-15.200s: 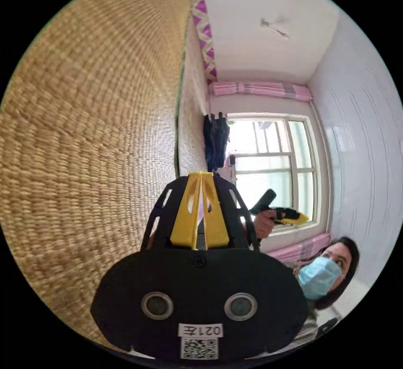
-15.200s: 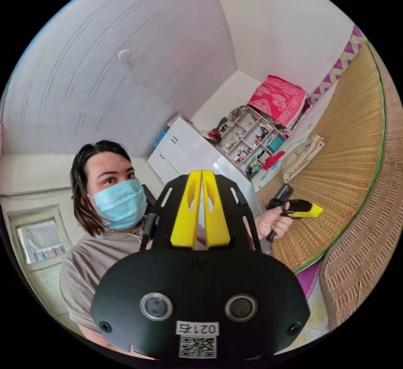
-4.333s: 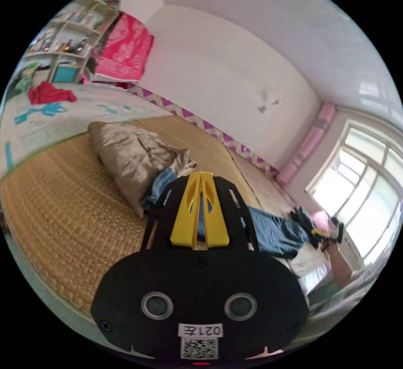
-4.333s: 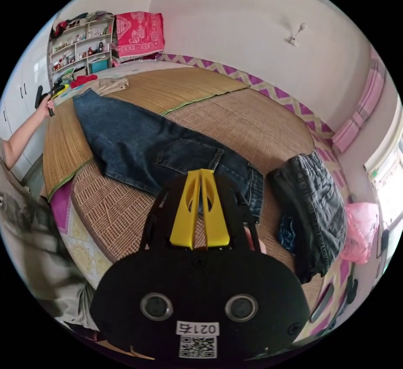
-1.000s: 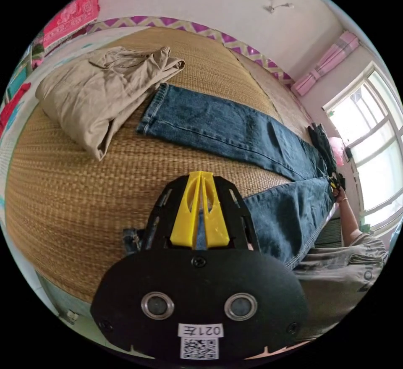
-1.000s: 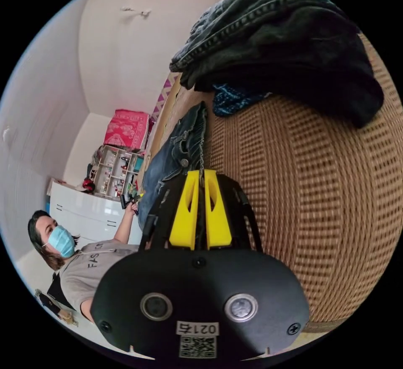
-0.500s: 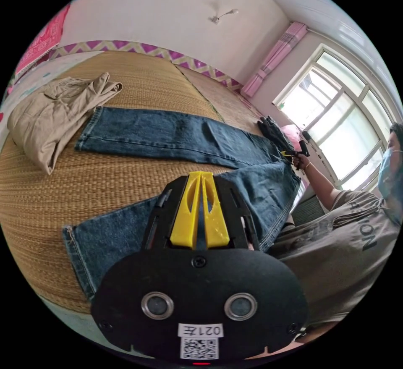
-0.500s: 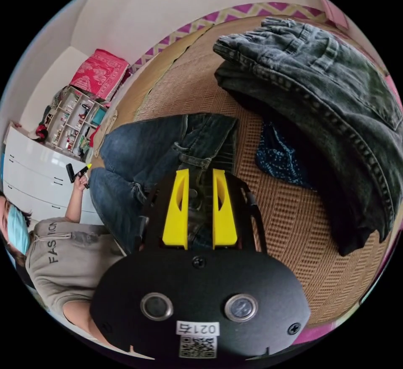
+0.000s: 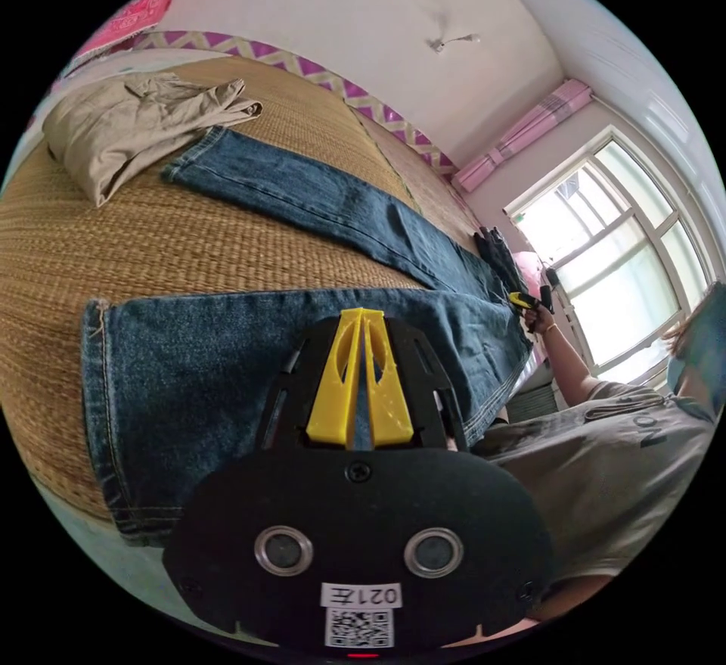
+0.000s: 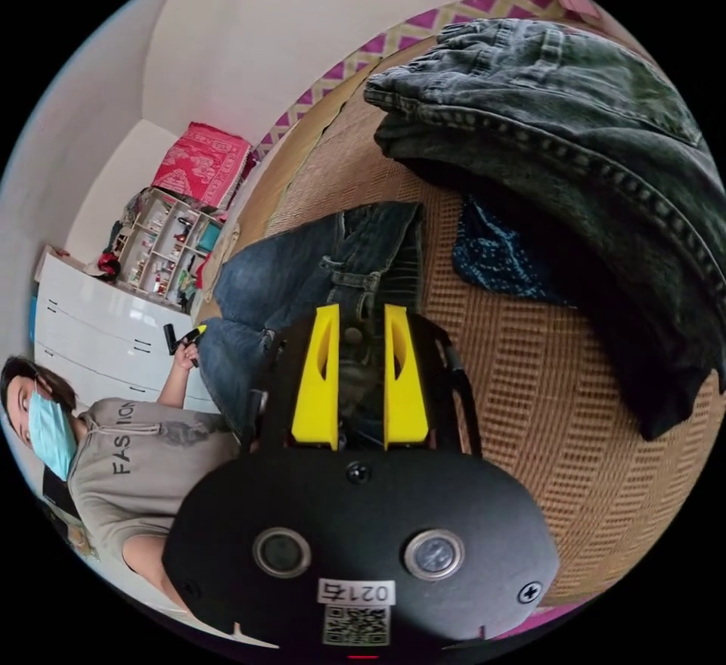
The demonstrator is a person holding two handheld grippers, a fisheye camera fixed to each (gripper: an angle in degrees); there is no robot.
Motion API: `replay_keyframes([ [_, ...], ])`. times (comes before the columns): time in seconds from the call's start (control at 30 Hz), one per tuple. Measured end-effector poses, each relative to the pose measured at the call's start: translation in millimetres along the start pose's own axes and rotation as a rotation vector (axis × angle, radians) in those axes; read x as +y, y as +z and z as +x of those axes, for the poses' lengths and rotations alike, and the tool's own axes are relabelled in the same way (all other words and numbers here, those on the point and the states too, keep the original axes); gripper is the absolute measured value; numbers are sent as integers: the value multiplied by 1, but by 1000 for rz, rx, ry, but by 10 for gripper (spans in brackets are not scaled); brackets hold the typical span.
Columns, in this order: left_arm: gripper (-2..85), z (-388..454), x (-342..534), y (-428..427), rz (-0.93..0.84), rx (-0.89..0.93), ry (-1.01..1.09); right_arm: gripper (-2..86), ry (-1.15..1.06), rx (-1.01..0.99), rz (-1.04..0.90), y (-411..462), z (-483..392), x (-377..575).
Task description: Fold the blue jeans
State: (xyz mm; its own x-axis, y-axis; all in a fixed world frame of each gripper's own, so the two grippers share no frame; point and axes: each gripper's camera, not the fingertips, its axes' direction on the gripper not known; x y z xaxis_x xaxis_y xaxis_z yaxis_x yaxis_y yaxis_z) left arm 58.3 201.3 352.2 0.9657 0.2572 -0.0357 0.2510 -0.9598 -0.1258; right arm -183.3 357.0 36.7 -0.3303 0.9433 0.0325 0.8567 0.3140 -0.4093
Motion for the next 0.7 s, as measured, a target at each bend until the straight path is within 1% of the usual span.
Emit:
replay_keyframes([
  [0.07,-9,-6,-10,6,-35,11,-29,76,5,-60,-8,12,-6,-7],
  [0.1,-9,-7,-12,7,-45,11,-36,72,5,-52,-10,15,-8,-9],
  [0.17,-9,-9,-21,10,-62,-13,-46,27,5,21,-29,22,-17,-14],
  [0.27,-9,-14,-33,16,-100,16,-51,5,27,-19,7,18,-18,-12],
  [0.37,-10,-22,-44,17,-110,35,-72,-2,62,-34,23,13,-19,-8],
  [0.43,-10,-24,-50,15,-83,7,-67,-4,46,-33,16,10,-28,-8],
  [0.5,-10,-28,-54,19,-98,24,-70,-5,33,-22,26,8,-39,-9],
  [0.57,-10,-35,-55,23,-100,80,-101,-6,72,44,-42,31,-40,-9],
  [0.6,-10,-37,-54,23,-97,97,-109,-6,85,42,-49,37,-38,-8],
  [0.67,-9,-41,-46,21,-76,135,-129,-6,115,-31,-9,35,-40,-2],
  [0.7,-9,-39,-44,18,-63,135,-125,-5,109,-19,-11,34,-45,-2],
])
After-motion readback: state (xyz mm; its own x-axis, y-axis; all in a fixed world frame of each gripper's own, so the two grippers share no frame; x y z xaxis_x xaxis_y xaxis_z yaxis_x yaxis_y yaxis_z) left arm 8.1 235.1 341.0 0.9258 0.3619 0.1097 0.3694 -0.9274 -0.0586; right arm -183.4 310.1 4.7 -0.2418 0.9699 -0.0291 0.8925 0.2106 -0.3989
